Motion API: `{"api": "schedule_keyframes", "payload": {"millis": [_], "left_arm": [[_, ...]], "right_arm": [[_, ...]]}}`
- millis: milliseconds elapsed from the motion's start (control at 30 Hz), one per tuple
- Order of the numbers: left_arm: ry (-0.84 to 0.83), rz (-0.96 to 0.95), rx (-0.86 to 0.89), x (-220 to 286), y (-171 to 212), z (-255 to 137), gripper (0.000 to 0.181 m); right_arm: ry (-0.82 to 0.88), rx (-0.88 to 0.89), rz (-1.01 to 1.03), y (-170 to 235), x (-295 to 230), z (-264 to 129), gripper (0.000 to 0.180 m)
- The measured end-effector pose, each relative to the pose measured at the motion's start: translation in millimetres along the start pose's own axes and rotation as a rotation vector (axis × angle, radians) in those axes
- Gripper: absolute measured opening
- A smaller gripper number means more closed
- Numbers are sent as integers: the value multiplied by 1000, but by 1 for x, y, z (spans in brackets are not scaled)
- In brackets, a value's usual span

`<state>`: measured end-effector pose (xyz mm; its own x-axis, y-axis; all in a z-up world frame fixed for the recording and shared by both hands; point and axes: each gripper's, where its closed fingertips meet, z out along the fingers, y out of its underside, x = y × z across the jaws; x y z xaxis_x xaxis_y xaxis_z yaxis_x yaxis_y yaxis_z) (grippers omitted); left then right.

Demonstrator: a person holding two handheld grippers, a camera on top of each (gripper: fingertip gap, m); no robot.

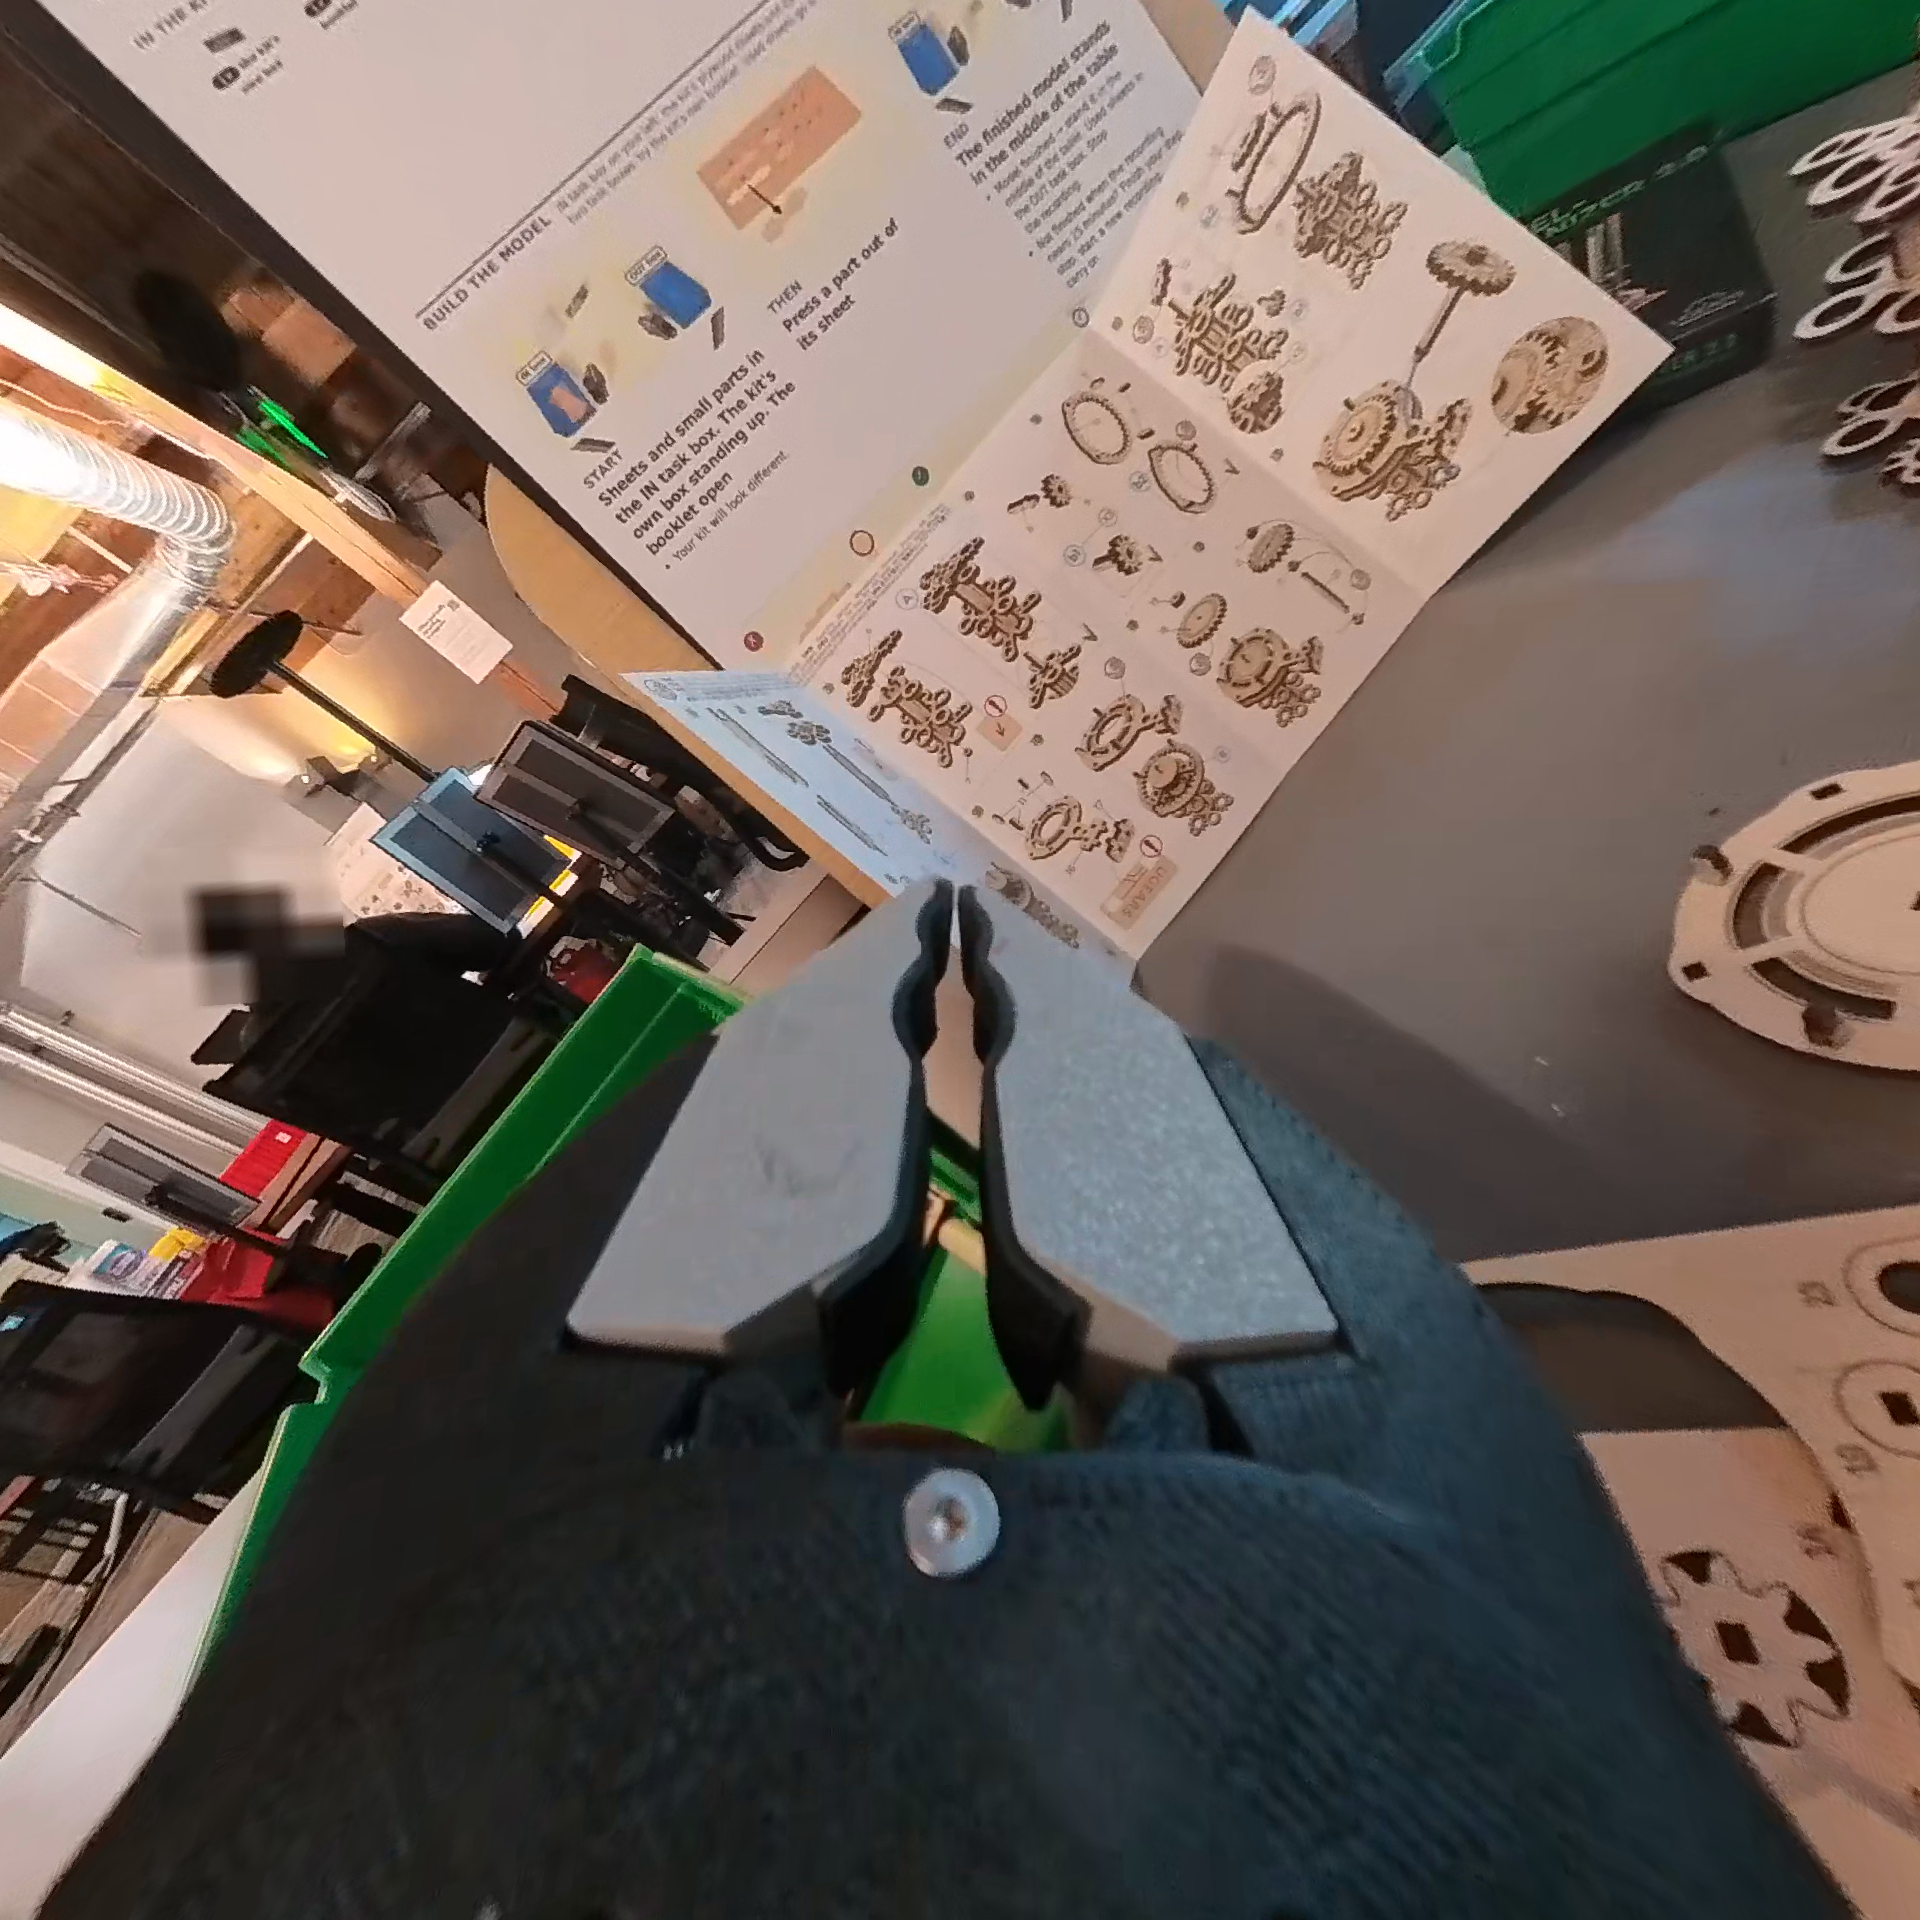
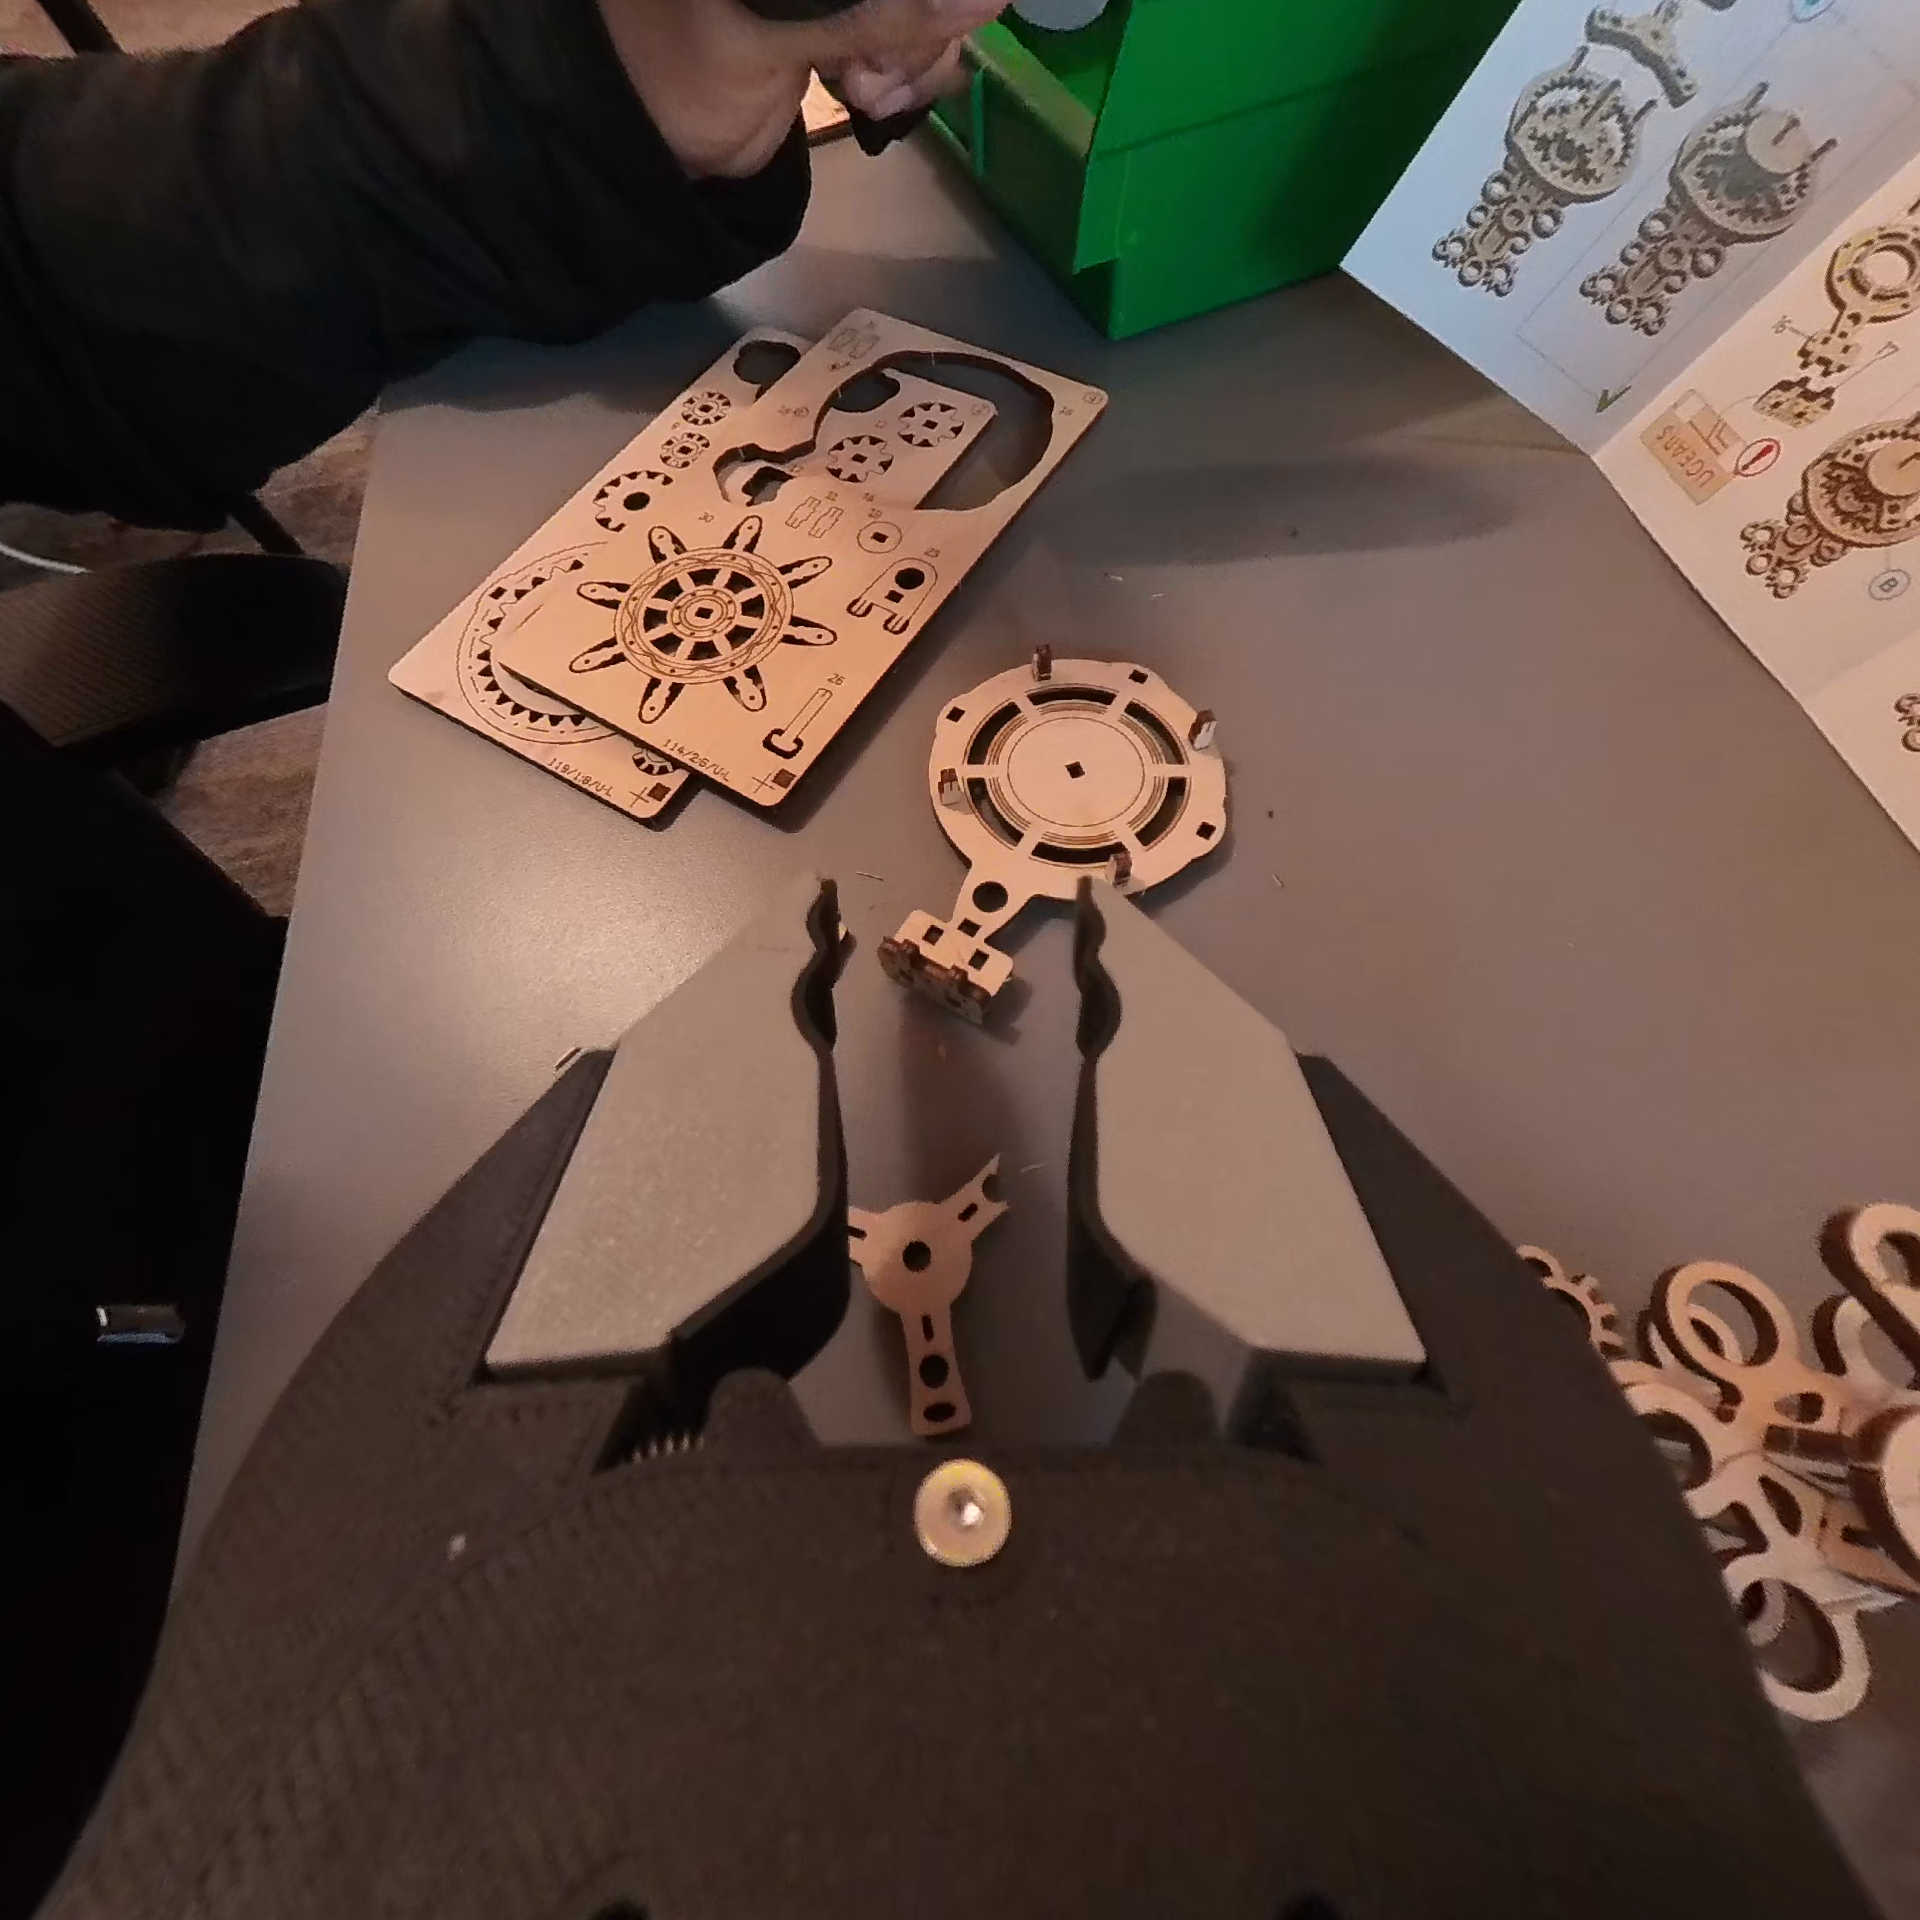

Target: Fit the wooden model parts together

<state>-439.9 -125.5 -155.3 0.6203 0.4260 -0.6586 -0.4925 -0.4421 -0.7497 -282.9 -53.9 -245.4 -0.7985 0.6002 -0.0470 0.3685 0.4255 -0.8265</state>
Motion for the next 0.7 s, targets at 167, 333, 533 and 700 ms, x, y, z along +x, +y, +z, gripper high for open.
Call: {"api": "schedule_keyframes", "payload": {"millis": [167, 333, 533, 700], "left_arm": [[4, -20, 6, -1, -1, 0, 0], [28, -3, 29, 7, -10, -1, 0], [248, 137, 115, 62, -30, -9, 1], [413, 206, 163, 97, -34, -21, 5]], "right_arm": [[29, -43, -8, 5, 3, 4, 44], [46, -78, 2, 8, 4, 10, 45], [105, -150, 13, 17, 12, 17, 42], [96, -137, 74, 15, 17, 16, 20]]}}
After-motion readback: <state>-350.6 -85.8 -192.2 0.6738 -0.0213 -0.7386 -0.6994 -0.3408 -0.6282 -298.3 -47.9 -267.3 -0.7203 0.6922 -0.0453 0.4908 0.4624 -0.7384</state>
